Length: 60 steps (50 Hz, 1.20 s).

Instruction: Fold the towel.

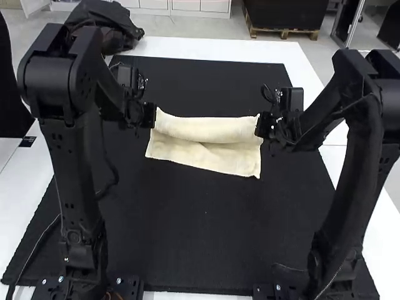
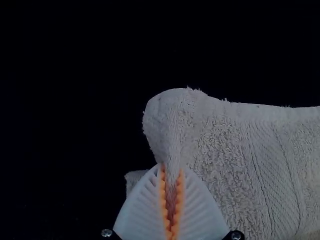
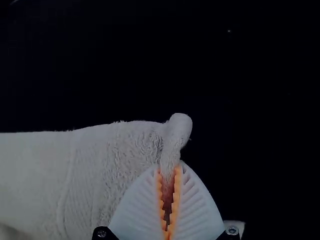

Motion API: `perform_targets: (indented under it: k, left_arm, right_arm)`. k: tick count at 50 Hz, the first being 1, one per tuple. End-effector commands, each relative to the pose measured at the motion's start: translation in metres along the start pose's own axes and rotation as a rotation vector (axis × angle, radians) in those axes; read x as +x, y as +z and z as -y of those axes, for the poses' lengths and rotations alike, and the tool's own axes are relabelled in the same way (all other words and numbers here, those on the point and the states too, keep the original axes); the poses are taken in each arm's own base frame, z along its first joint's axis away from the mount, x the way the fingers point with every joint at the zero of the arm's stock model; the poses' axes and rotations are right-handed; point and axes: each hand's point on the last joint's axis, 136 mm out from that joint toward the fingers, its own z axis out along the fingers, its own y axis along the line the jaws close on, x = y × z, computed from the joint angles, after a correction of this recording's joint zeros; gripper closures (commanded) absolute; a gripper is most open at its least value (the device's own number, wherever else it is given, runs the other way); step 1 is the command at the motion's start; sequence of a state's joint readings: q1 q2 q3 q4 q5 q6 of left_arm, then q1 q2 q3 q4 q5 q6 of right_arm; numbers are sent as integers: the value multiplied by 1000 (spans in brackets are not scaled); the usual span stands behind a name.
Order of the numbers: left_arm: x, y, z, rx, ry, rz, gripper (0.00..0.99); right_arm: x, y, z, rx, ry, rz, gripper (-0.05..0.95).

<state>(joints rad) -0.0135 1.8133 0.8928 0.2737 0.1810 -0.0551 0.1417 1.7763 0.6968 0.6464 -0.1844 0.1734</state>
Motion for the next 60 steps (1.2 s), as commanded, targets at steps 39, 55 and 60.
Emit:
perform_targets:
  k: [39, 55, 60]
  left_arm:
    - [10, -15, 3, 0, 52, 4, 966]
    - [5, -21, 2, 1, 57, 15, 966]
    - [2, -22, 2, 0, 59, 21, 966]
  right_arm:
    - [6, -33, -3, 15, -15, 10, 903]
    - [17, -45, -4, 16, -13, -13, 903]
    - [22, -48, -7, 12, -15, -29, 903]
